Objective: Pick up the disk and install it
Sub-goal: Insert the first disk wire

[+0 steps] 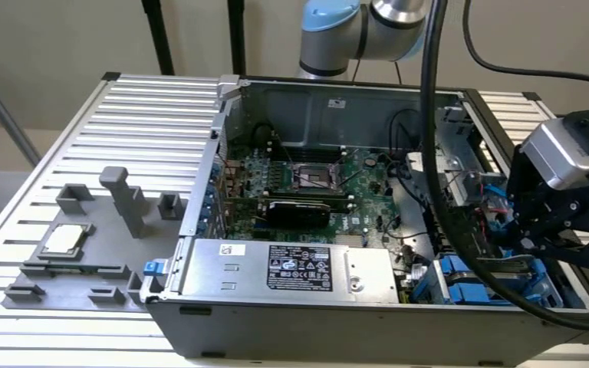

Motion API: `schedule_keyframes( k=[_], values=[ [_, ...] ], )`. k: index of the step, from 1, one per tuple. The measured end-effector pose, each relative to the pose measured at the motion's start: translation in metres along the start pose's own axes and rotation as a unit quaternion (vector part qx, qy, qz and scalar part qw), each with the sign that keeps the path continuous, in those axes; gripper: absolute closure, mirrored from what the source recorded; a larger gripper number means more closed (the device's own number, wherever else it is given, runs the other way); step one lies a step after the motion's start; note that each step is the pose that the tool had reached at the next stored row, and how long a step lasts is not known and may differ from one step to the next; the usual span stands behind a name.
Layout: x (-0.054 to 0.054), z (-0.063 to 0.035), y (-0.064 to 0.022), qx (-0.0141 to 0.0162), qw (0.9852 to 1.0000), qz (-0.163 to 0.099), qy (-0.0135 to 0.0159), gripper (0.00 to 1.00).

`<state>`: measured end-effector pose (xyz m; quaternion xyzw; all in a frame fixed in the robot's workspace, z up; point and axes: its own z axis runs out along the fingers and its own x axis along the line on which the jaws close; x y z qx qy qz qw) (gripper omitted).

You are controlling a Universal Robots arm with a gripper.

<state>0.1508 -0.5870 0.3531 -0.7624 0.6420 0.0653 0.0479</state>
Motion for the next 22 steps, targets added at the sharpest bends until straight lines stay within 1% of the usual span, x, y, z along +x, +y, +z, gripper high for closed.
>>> schedule_keyframes(
  k=[2,4,6,7,11,12,13,14,16,17,18,19,20,22],
  values=[
    [0.0,0.0002,0.0001,-0.0038,1.0,0.006,-0.0004,1.0],
    [0.0,0.0004,0.0001,-0.0066,0.9999,0.012,-0.0007,1.0],
    [0.0001,0.0005,0.0,-0.0077,0.9998,0.02,-0.0003,1.0],
    [0.0001,0.0006,0.0,-0.0078,0.9997,0.024,0.0006,1.0],
    [0.0002,0.0005,0.0001,-0.0075,0.9993,0.035,0.0089,1.0],
    [0.0002,0.0004,0.0001,-0.0075,0.9992,0.037,0.0116,1.0],
    [0.0003,0.0005,0.0001,-0.0076,0.9991,0.04,0.0149,1.0],
    [0.0003,0.0005,0.0001,-0.0078,0.9989,0.042,0.0188,1.0],
    [0.0003,0.0007,0.0001,-0.0083,0.9985,0.047,0.0276,1.0],
    [0.0003,0.0009,0.0002,-0.0084,0.9982,0.05,0.0315,1.0],
    [0.0004,0.0012,0.0003,-0.0085,0.998,0.052,0.0345,1.0],
    [0.0004,0.0016,0.0004,-0.0084,0.9978,0.055,0.0364,1.0],
    [0.0005,0.0021,0.0006,-0.0082,0.9976,0.058,0.0376,1.0],
    [0.0005,0.0024,0.0008,-0.0076,0.9972,0.064,0.0389,1.0]
  ],
)
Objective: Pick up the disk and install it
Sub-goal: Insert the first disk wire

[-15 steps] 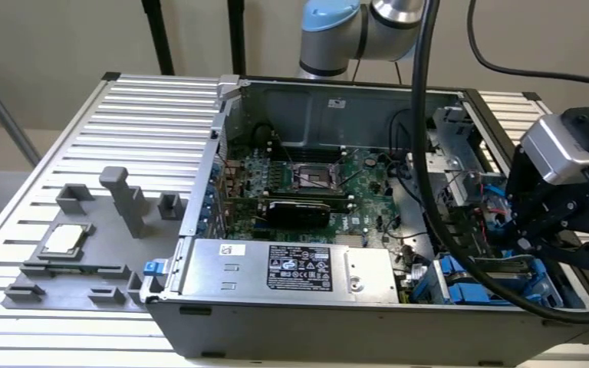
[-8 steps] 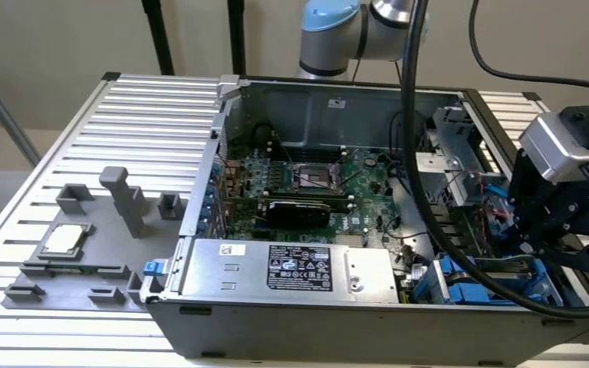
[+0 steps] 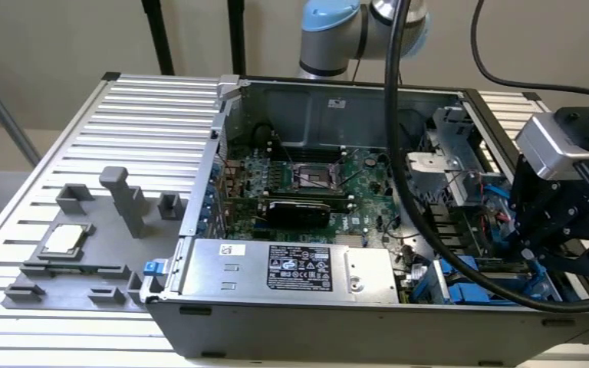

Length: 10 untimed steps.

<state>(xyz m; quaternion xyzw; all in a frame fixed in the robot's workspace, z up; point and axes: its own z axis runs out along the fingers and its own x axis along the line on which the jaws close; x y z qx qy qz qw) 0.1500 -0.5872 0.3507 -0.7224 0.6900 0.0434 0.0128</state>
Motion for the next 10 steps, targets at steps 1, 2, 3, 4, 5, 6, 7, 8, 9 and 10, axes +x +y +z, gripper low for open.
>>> schedule_keyframes(
  k=[1,2,3,4,5,6,7,8,9,10],
  values=[
    [0.0,0.0001,0.0001,0.0002,1.0,0.003,0.0003,1.0],
    [0.0,0.0002,0.0002,0.0004,1.0,0.006,0.0005,1.0],
    [0.0,0.0004,0.0003,0.0006,1.0,0.008,0.0007,1.0],
    [0.0,0.0006,0.0003,0.0008,0.9999,0.011,0.001,1.0],
    [0.0,0.0007,0.0003,0.001,0.9999,0.013,0.0018,1.0],
    [-0.0001,0.0009,0.0004,0.0011,0.9999,0.015,0.0024,1.0],
    [-0.0001,0.0013,0.0004,0.0013,0.9999,0.017,0.0029,1.0],
    [-0.0001,0.0017,0.0004,0.0015,0.9998,0.019,0.0033,1.0],
    [-0.0002,0.0021,0.0005,0.0018,0.9998,0.021,0.0036,1.0],
    [-0.0002,0.0026,0.0004,0.002,0.9997,0.023,0.0038,1.0]
  ],
)
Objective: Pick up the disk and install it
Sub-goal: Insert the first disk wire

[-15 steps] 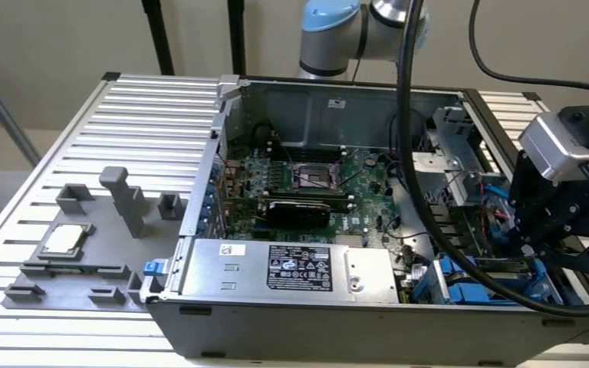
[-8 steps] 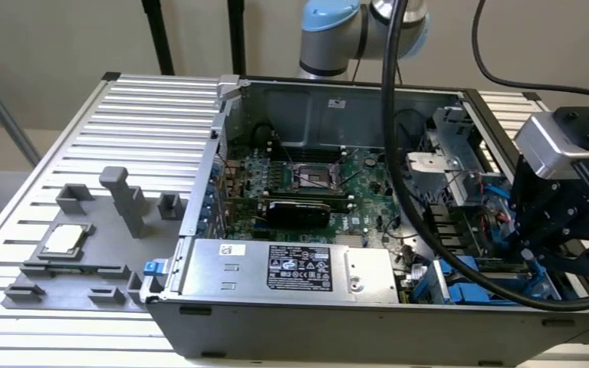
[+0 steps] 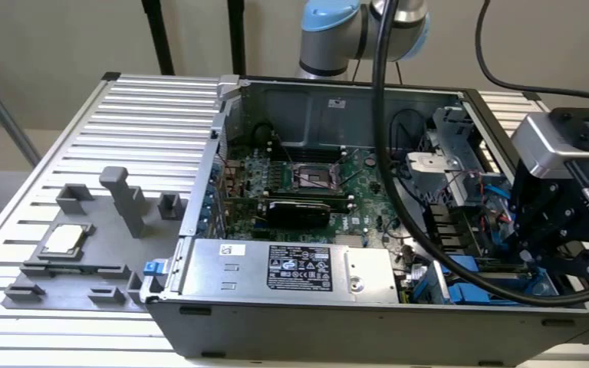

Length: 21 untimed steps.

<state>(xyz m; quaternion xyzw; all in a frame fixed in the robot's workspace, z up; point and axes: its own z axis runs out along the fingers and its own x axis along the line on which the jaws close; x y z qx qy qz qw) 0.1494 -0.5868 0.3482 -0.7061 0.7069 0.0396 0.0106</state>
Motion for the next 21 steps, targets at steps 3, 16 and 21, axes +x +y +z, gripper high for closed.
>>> schedule_keyframes(
  k=[3,16,21],
  values=[
    [-0.0011,0.0008,0.0,0.0009,1.0,0.005,0.0006,1.0],
    [-0.0058,0.0043,-0.0001,0.0042,0.9998,0.019,0.0061,1.0],
    [-0.0066,0.0046,-0.0001,0.0047,0.9997,0.022,0.0114,1.0]
  ],
)
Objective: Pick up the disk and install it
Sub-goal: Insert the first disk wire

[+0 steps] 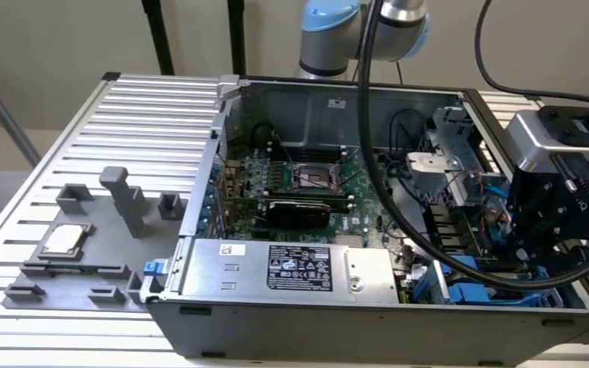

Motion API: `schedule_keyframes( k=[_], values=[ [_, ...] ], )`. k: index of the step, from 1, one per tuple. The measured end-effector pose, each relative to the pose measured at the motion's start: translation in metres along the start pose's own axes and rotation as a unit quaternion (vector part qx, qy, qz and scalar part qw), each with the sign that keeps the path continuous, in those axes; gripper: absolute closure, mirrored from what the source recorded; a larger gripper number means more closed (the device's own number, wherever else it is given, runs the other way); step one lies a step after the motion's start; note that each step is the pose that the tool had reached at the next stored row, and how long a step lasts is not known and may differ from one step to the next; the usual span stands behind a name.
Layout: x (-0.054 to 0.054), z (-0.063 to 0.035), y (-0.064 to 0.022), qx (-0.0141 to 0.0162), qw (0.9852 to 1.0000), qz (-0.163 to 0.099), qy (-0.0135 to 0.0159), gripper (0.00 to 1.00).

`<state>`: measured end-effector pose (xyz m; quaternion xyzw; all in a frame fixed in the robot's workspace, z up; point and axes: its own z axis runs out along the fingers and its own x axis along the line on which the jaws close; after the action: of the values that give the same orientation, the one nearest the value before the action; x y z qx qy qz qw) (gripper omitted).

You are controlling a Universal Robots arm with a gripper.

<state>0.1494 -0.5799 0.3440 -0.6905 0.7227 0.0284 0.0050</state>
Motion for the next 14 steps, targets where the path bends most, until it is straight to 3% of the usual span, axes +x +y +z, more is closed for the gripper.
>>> schedule_keyframes(
  k=[14],
  values=[
    [-0.0039,0.0004,0.0006,0.0069,0.9999,0.001,0.0095,1.0]
  ],
)
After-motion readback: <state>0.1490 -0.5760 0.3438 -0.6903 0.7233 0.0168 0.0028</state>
